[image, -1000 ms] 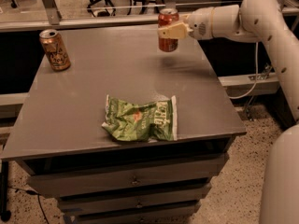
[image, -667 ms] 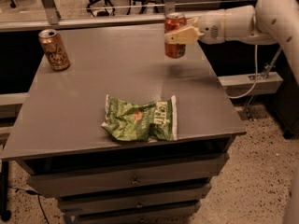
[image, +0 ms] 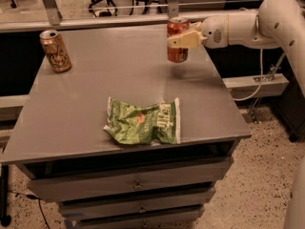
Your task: Move coke can near green jalapeno chip bag
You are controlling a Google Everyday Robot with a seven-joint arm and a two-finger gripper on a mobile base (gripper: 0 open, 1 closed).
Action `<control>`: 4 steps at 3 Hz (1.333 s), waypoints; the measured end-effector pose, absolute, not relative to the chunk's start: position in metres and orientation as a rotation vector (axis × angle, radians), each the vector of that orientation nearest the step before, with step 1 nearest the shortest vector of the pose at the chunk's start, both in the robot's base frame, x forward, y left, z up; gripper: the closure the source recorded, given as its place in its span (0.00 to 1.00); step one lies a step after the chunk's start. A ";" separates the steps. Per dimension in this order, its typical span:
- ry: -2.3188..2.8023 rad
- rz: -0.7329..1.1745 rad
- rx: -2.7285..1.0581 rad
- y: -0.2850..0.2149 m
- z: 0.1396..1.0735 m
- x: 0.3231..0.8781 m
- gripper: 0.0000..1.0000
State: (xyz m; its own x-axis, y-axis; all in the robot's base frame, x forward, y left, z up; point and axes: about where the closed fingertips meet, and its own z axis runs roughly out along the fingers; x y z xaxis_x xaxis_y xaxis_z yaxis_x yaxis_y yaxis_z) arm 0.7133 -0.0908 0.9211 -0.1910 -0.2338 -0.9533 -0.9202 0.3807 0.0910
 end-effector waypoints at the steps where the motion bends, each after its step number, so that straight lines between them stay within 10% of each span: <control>1: 1.648 0.954 -1.086 -0.080 0.916 0.692 1.00; 4: 1.464 1.208 -1.231 -0.058 0.904 0.605 1.00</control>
Offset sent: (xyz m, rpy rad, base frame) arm -0.0988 0.0211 -0.0073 0.1016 0.0568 0.2683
